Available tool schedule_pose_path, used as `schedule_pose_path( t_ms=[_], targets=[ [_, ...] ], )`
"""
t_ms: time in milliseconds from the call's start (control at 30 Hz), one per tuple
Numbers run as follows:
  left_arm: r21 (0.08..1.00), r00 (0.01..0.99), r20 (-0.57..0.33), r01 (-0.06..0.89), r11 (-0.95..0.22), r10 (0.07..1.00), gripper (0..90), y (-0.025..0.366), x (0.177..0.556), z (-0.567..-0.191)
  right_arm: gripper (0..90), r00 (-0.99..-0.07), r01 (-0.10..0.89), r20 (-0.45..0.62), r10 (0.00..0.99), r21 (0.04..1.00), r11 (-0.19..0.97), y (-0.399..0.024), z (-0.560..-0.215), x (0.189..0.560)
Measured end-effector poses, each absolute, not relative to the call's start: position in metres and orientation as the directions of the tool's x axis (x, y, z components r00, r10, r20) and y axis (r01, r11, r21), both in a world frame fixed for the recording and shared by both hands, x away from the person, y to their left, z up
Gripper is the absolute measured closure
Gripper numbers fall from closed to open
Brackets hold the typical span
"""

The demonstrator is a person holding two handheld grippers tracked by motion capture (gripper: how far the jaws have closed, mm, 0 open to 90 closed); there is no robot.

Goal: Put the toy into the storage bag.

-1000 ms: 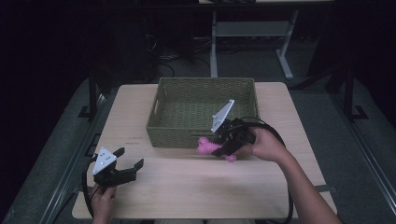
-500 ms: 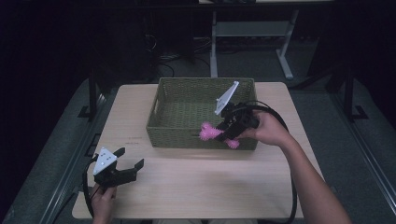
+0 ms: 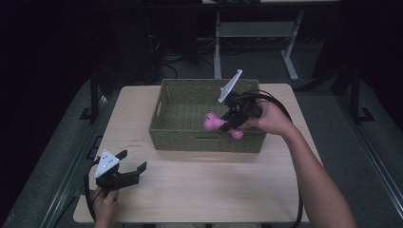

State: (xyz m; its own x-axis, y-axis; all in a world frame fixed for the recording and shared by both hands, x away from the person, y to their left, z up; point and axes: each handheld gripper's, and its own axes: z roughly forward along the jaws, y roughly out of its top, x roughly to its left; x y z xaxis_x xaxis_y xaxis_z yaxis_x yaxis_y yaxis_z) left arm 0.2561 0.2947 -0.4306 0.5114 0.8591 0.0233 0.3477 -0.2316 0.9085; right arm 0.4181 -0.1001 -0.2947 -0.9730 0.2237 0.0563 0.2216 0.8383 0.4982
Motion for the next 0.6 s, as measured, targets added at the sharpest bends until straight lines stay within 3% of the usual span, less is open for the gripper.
schedule_pose_path(
  t_ms=[600],
  targets=[
    [0.909, 0.513, 0.025, 0.345, -0.233, 0.858, 13.8, 0.294, 0.256, -0.431, 58.1, -0.955, 0.291, 0.087, 0.284, 0.464, 0.836, -0.1, -0.299, 0.46]
  ],
)
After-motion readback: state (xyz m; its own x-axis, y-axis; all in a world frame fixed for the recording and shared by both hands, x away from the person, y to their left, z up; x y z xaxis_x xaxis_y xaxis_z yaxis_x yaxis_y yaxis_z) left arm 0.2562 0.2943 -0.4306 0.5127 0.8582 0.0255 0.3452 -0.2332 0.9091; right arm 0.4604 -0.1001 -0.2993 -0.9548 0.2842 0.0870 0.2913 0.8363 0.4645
